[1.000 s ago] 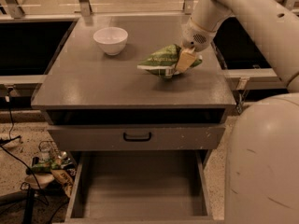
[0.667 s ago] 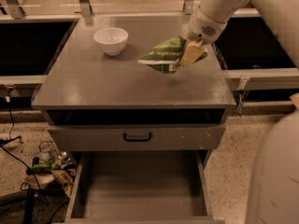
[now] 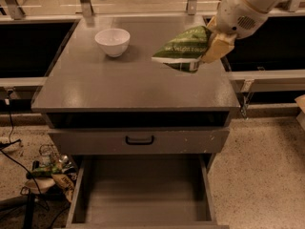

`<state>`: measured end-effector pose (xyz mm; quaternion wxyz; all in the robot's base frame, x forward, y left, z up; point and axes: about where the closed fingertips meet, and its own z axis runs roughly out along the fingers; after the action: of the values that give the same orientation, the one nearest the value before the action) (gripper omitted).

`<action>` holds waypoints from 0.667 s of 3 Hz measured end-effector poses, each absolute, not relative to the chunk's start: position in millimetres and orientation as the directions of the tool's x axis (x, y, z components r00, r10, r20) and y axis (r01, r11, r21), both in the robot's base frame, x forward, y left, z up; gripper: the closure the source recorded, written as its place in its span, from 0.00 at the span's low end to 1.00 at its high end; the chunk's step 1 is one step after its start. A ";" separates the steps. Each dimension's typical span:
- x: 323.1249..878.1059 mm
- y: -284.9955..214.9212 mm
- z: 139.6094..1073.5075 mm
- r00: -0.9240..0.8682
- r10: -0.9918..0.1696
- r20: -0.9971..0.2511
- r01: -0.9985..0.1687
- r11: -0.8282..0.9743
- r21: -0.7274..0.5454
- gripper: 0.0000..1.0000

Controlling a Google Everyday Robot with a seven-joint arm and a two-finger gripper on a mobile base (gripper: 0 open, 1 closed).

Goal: Place green jalapeno chip bag into middle drawer

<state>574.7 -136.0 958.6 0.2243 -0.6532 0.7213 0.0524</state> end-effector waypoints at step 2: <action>480.1 -175.7 953.9 0.020 -0.927 -0.375 -0.943 0.108 -0.316 1.00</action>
Offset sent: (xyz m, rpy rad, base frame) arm -0.1484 -0.0537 -0.0100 -0.0419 -0.1999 0.0922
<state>480.1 -175.7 953.9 0.2529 -0.6678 0.6999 0.0154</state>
